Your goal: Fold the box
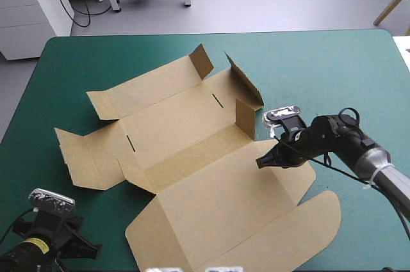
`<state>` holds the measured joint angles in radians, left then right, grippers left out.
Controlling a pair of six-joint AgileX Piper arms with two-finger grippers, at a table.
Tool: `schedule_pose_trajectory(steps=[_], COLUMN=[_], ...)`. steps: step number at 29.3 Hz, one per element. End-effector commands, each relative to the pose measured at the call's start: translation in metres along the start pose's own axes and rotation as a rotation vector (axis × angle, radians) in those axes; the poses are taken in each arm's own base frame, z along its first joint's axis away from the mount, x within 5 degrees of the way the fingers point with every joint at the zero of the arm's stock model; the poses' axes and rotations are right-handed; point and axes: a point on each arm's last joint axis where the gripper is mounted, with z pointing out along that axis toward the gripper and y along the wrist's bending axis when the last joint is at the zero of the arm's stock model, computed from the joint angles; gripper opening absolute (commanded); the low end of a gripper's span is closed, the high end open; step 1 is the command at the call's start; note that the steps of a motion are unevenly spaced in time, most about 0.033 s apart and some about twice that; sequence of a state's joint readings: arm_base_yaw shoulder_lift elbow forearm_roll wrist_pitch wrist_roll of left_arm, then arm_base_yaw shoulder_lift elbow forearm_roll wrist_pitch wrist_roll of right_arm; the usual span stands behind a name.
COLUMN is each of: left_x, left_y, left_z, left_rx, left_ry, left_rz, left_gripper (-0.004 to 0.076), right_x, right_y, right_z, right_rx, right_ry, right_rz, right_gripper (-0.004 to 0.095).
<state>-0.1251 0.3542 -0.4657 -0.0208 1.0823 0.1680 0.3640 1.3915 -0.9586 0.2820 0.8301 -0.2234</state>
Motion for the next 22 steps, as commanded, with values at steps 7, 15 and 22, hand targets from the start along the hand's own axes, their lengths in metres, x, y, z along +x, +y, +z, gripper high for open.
schedule_pose_trajectory(steps=[7, 15, 22], left_x=[-0.0093, -0.0090, -0.0090], left_y=[0.0005, 0.0005, 0.0005], left_z=[-0.0046, -0.0042, -0.0042], left_rx=[0.000, 0.001, 0.001], left_ry=[-0.060, -0.058, -0.058], left_rz=[-0.015, -0.017, -0.017], left_gripper=[-0.0010, -0.0010, -0.0010], right_x=[-0.0089, -0.0091, -0.0075], right_y=[0.0039, 0.0039, 0.0042], right_z=[-0.0142, -0.0142, -0.0141], right_rx=[-0.008, -0.008, -0.012], right_ry=[-0.078, -0.080, -0.062], right_rz=[-0.004, -0.004, -0.004], right_gripper=[-0.0019, -0.0019, -0.0019])
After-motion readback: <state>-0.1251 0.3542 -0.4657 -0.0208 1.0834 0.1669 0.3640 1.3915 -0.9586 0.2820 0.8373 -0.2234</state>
